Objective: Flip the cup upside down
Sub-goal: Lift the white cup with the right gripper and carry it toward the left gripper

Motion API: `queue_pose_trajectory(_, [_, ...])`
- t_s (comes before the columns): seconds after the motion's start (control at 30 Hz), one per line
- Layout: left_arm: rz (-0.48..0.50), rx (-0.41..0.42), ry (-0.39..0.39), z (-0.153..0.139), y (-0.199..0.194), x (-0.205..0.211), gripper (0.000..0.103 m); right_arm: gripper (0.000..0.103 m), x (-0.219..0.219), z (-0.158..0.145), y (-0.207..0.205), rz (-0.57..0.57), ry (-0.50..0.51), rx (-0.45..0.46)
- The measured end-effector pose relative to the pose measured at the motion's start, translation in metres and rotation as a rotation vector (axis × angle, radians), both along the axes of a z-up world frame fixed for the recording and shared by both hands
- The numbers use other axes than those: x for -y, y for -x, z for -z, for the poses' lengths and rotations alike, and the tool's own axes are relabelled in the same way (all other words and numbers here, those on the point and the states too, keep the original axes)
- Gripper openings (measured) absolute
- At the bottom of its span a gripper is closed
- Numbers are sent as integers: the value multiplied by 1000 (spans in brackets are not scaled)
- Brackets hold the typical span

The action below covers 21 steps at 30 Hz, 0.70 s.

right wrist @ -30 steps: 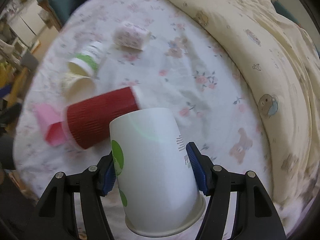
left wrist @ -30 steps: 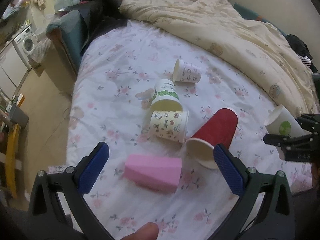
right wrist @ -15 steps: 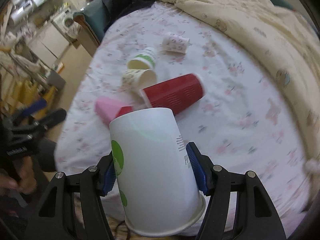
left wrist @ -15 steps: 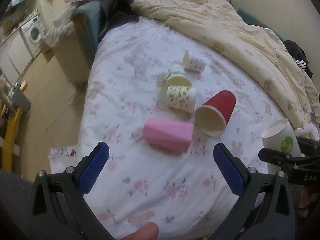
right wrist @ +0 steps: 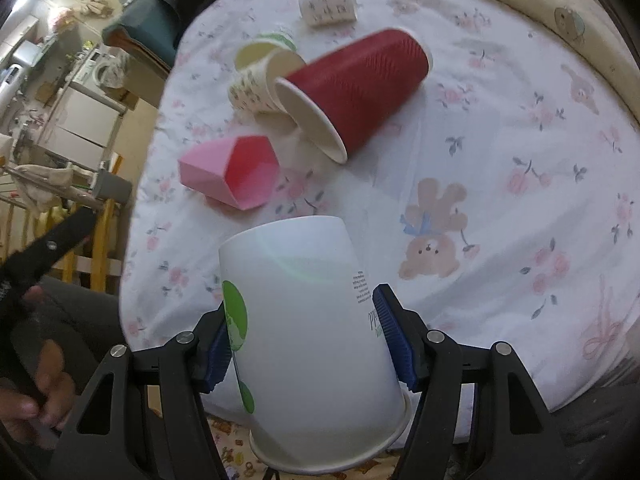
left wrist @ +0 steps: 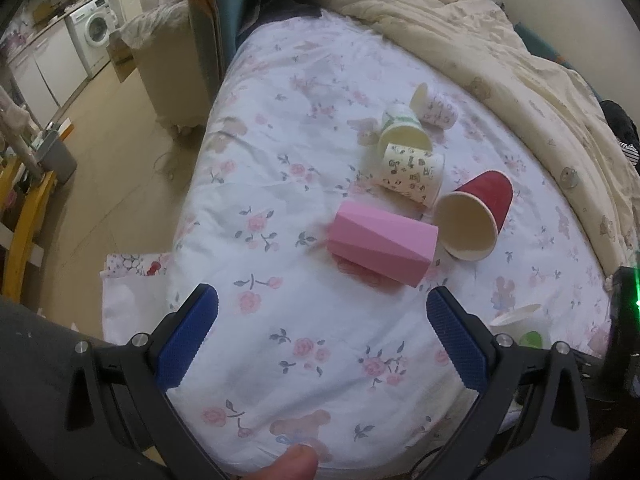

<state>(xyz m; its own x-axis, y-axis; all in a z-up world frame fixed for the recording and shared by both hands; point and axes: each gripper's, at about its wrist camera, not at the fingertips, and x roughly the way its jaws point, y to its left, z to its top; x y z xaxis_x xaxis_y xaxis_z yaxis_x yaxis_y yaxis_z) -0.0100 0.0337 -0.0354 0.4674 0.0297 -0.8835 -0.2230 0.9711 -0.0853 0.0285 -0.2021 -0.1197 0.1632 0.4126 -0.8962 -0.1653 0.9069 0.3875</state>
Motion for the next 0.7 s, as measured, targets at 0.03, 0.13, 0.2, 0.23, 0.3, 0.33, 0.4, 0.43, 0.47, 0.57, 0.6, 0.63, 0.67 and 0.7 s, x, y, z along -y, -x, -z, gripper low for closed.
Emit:
queue_pose_trajectory(0.03, [2, -1, 2, 1, -1, 1, 103, 67, -2, 4, -1, 3, -1, -10])
queue_pose_trajectory(0.13, [10, -1, 2, 0, -2, 3, 103, 67, -7, 18, -5, 15, 1, -38])
queue_pose_trajectory(0.2, [11, -4, 5, 1, -3, 4, 103, 67, -10, 26, -6, 18, 4, -54])
queue_pose_trajectory(0.23, [10, -7, 9, 2, -5, 4, 103, 68, -12, 31, -7, 20, 2, -68])
queue_pose_trajectory(0.3, [8, -15, 16, 4, -6, 4, 103, 69, -14, 40, -8, 20, -11, -104])
queue_pose_trajectory(0.33, [7, -17, 20, 4, -7, 4, 103, 69, -14, 44, -7, 20, -11, -114])
queue_pose_trajectory(0.4, [7, -17, 30, 4, -8, 3, 103, 69, -15, 50, -7, 21, 8, -120])
queue_pose_trajectory(0.43, [4, -16, 27, 4, -8, 3, 103, 69, -16, 51, -7, 24, 10, -119])
queue_pose_trajectory(0.47, [2, -17, 25, 4, -8, 2, 103, 69, -16, 53, -6, 23, 9, -120])
queue_pose_trajectory(0.57, [1, -25, 30, 5, -10, 2, 103, 70, -15, 53, -6, 20, 11, -117])
queue_pose_trajectory(0.6, [2, -25, 30, 5, -9, 3, 103, 70, -15, 53, -6, 19, 10, -118])
queue_pose_trajectory(0.63, [3, -23, 29, 5, -9, 3, 103, 71, -14, 53, -6, 20, 10, -119])
queue_pose_trajectory(0.67, [6, -21, 26, 5, -9, 4, 103, 73, -15, 53, -6, 20, 8, -120])
queue_pose_trajectory(0.7, [8, -18, 22, 5, -9, 4, 103, 78, -16, 52, -6, 18, 8, -122])
